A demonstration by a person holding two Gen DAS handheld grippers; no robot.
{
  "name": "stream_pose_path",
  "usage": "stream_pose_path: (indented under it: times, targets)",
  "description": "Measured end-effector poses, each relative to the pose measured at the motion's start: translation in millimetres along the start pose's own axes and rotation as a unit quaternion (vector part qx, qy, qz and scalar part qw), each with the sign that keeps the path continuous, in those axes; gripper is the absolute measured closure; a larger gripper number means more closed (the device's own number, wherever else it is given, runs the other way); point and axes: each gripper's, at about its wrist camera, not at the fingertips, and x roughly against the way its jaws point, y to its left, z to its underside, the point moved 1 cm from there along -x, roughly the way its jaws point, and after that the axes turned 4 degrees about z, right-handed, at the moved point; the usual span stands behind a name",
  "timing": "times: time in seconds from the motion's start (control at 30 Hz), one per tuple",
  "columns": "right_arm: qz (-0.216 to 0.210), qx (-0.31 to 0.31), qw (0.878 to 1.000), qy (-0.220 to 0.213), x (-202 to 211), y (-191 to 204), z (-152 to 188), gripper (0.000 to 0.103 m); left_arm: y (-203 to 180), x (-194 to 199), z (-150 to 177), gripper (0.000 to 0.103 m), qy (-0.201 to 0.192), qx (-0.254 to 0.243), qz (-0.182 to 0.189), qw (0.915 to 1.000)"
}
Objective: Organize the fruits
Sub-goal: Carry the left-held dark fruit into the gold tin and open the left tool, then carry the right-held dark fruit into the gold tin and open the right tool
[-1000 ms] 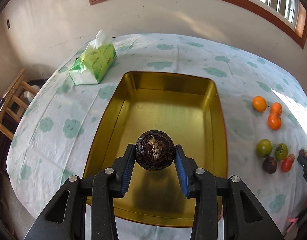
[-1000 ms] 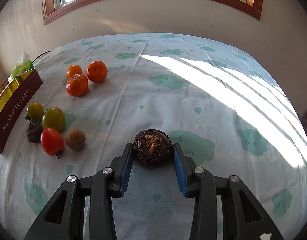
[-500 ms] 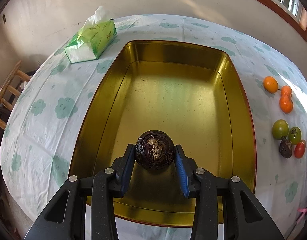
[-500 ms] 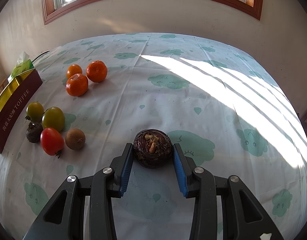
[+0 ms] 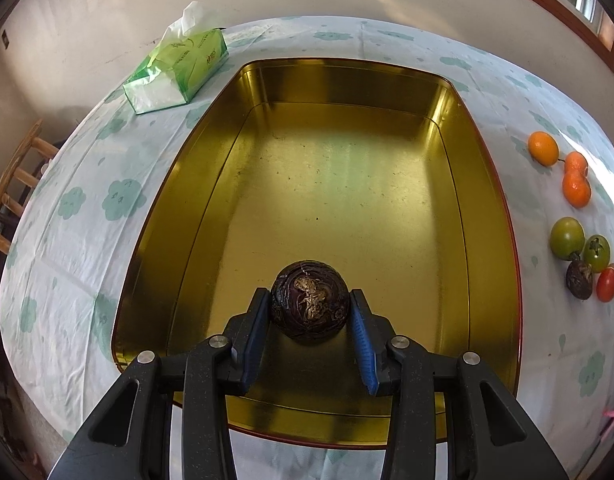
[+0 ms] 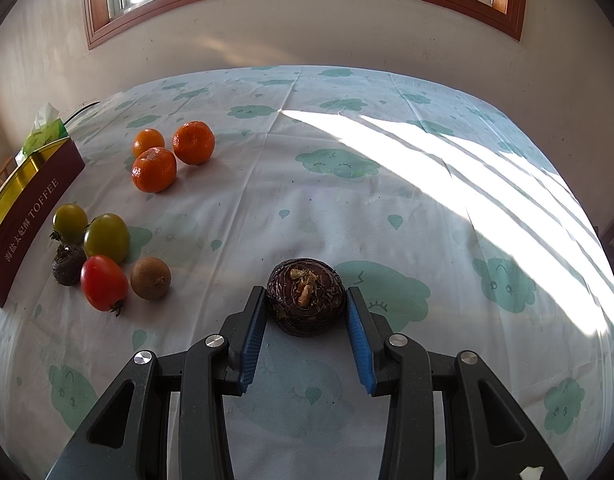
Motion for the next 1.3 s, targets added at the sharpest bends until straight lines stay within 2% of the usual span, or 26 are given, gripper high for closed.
stream_pose_path:
  times: [0.4,0.63,0.87,0.97,1.07,1.17,1.3]
  targets:
    - [0.002,-0.002,1.0,0.0,-0.3,0.9,-0.2,0.068,-3.9,0.8,-1.3,0.061,-0.003,-0.019,-0.008,0.9998]
    - [0.016,-0.003,1.0,0.002,6.5,1.2,-2.0,0.068,-3.6,14.0,-2.6,0.052,-0.029,-0.023,-0.006,0.9993]
    - [0.025,-0.016,0.999,-0.016,27.9,-6.3,-10.3,0.068,-7.2,26.5,-2.2,0.046,-0.049,-0.031,-0.003,0.9983]
    - [0.013,-0.01,1.0,-0.027,39.2,2.0,-17.8,0.068,-9.3,33.4,-1.8,0.039,-0.063,-0.038,-0.001,0.9973]
    - [-0.019,0.008,0.999,-0.041,51.0,26.5,-28.0,0.068,-7.9,41.9,-1.1,0.037,-0.077,-0.044,0.007,0.9961]
    - [-0.058,0.04,0.996,-0.053,59.5,65.3,-38.3,0.068,-1.0,51.5,0.3,0.029,-0.085,-0.035,0.015,0.9957]
    - [-0.121,0.086,0.987,-0.061,65.8,127.4,-50.5,0.068,20.4,69.0,3.1,0.029,-0.102,-0.005,0.024,0.9945]
